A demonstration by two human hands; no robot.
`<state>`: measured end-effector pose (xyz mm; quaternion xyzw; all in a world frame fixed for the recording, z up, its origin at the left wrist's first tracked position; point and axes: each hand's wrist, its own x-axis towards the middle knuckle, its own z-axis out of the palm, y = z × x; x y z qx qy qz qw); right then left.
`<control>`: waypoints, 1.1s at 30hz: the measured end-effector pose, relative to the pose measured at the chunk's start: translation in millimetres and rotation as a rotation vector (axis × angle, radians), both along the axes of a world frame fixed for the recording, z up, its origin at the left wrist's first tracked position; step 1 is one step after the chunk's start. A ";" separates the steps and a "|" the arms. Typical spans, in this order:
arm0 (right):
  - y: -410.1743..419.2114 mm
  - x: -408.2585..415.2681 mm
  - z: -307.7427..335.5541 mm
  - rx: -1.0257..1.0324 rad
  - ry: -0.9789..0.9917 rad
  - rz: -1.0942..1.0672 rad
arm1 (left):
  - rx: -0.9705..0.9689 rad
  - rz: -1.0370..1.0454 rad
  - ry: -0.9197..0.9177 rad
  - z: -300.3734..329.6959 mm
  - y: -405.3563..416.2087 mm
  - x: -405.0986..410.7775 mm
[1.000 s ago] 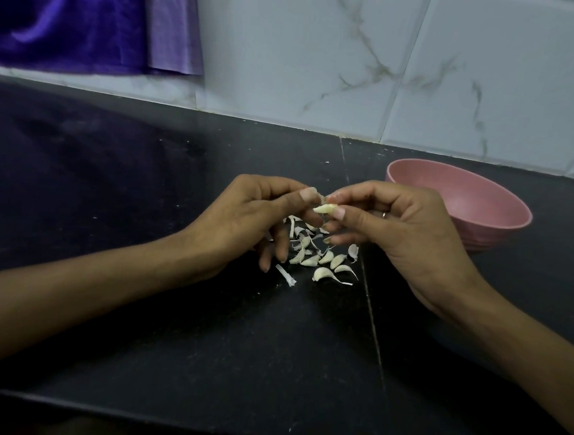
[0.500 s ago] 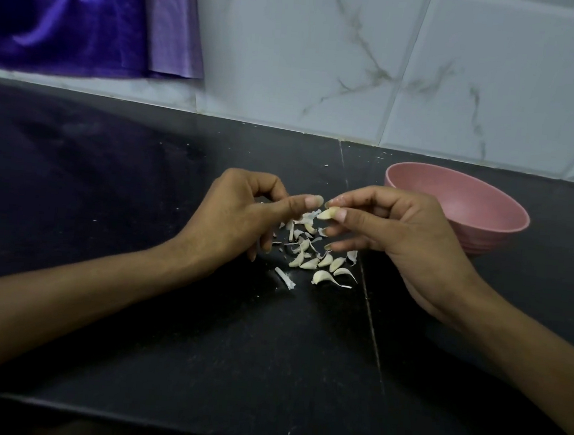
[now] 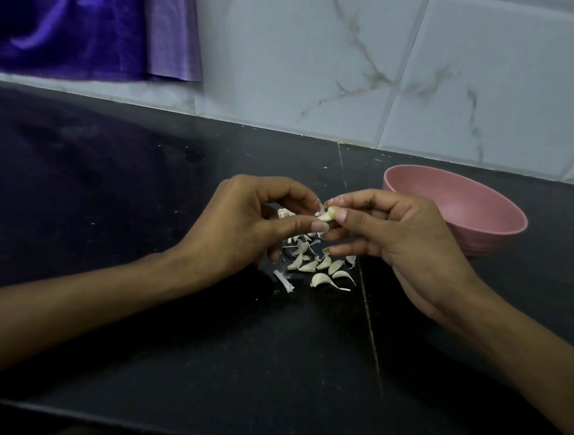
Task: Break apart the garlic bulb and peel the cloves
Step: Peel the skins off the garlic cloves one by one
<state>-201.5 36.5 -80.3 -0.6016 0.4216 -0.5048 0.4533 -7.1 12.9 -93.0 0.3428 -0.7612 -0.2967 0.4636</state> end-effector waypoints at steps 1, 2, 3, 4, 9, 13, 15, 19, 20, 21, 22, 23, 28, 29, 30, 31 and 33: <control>0.2 0.3 -0.3 0.007 -0.003 0.005 | -0.021 0.002 -0.002 0.2 0.6 0.0; 0.3 0.7 -0.7 0.014 -0.004 0.013 | -0.038 0.008 -0.004 0.4 1.2 0.0; 0.6 0.9 -1.0 0.021 -0.009 0.022 | -0.049 0.014 -0.005 1.0 1.8 -0.3; 0.7 1.2 -1.0 0.029 -0.018 0.033 | -0.054 0.021 -0.006 1.5 2.1 -0.5; 1.6 2.8 -0.2 0.053 -0.049 0.063 | -0.064 0.050 0.033 1.6 1.2 1.6; 2.8 2.3 0.9 0.069 -0.059 0.069 | -0.109 0.071 0.002 1.1 1.6 2.1; 2.6 2.4 1.5 0.078 -0.066 0.074 | -0.119 0.080 0.000 1.5 2.1 1.8; 2.1 1.7 1.2 0.100 -0.069 0.092 | -0.128 0.082 -0.002 1.8 2.5 1.0; 2.2 1.7 1.2 0.106 -0.072 0.096 | -0.130 0.081 -0.004 1.9 2.5 0.9; 2.0 1.7 1.2 0.110 -0.073 0.099 | -0.131 0.081 -0.006 1.9 2.6 1.0; 1.9 2.0 1.2 0.112 -0.074 0.099 | -0.128 0.080 -0.005 2.0 2.8 1.0; 1.9 2.2 1.1 0.114 -0.076 0.099 | -0.124 0.079 -0.005 1.7 2.9 1.1; 2.2 2.3 0.0 0.110 -0.076 0.104 | -0.095 0.064 -0.024 1.1 4.0 0.0; 2.3 2.3 -0.1 0.109 -0.077 0.103 | -0.093 0.059 -0.027 1.1 4.2 -0.4; 2.4 2.4 -0.2 0.107 -0.077 0.102 | -0.092 0.055 -0.027 1.0 4.1 -0.6; 2.5 2.7 0.0 0.106 -0.076 0.102 | -0.091 0.053 -0.026 0.9 3.9 -0.6; 2.9 2.8 0.7 0.099 -0.076 0.105 | -0.091 0.052 -0.026 0.9 3.7 -0.7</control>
